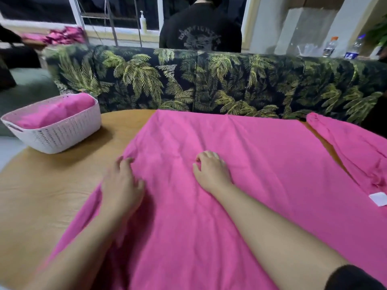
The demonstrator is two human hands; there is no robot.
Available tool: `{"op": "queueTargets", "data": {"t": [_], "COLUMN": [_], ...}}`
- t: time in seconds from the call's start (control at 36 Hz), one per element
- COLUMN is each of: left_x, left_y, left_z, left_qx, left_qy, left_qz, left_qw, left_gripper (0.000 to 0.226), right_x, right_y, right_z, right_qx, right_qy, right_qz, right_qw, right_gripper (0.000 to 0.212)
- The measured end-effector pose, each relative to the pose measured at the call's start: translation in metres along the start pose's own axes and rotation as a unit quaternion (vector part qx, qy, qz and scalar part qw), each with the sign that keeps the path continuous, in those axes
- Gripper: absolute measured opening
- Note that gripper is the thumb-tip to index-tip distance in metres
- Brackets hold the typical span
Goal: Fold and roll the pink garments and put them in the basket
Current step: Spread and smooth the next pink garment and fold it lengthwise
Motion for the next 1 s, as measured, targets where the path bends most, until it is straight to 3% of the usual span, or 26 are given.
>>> {"op": "queueTargets", "data": {"t": [0.11,0.19,0.28,0.36,0.42,0.5,0.56,0.64,0.72,0.81,0.89,1.0], "left_x": [-0.069,-0.07,-0.037,0.02,0.055,0.103,0.112,0.107,0.096,0.064,0.039,0.043], "left_y": [-0.037,-0.057,-0.069,-0.058,-0.04,0.001,0.014,0.013,0.01,-0.022,-0.056,-0.072], "left_z": [0.005,0.004,0.0,0.008,0.03,0.063,0.071,0.075,0.076,0.074,0.07,0.098], "left_qx": [-0.075,-0.108,-0.085,-0.046,-0.089,-0.195,-0.232,-0.3,-0.345,-0.252,-0.142,-0.175], "left_qy": [-0.119,-0.08,-0.038,0.079,0.132,0.047,0.067,0.154,0.228,0.222,0.163,0.185], "left_qz": [-0.147,-0.157,-0.111,-0.032,0.04,0.197,0.223,0.186,0.13,0.053,0.001,-0.073], "left_qw": [0.979,0.978,0.989,0.995,0.986,0.96,0.945,0.923,0.901,0.94,0.976,0.964], "left_gripper": [0.063,0.028,0.008,0.012,0.022,0.016,0.009,0.026,0.027,0.039,0.027,0.028], "right_x": [0.004,0.004,0.005,0.008,0.012,0.011,0.005,-0.004,-0.012,-0.01,0.001,0.018], "right_y": [0.001,0.002,0.001,-0.007,-0.017,-0.039,-0.05,-0.062,-0.073,-0.076,-0.074,-0.074], "right_z": [0.001,0.0,-0.002,-0.007,-0.011,-0.011,-0.005,0.008,0.023,0.03,0.026,0.023], "right_qx": [0.014,0.022,0.033,0.037,0.011,-0.031,-0.052,-0.086,-0.088,-0.053,0.012,0.041], "right_qy": [-0.006,-0.008,-0.016,-0.058,-0.079,-0.166,-0.2,-0.18,-0.121,-0.065,-0.117,-0.233], "right_qz": [-0.005,-0.009,-0.007,0.032,0.078,0.131,0.133,0.124,0.084,0.069,0.088,0.139], "right_qw": [1.0,1.0,0.999,0.997,0.994,0.977,0.969,0.972,0.985,0.994,0.989,0.962], "right_gripper": [0.028,0.029,0.027,0.027,0.036,0.042,0.04,0.057,0.032,0.019,0.015,0.01]}}
Point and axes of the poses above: each hand's wrist, its own y-axis away from the middle knuckle, its own z-axis out of the palm, x = y × z, the point moved 9 cm from there along -y, towards the middle knuckle, and after that the axes turned 8 degrees about x, right-handed, at the moved point
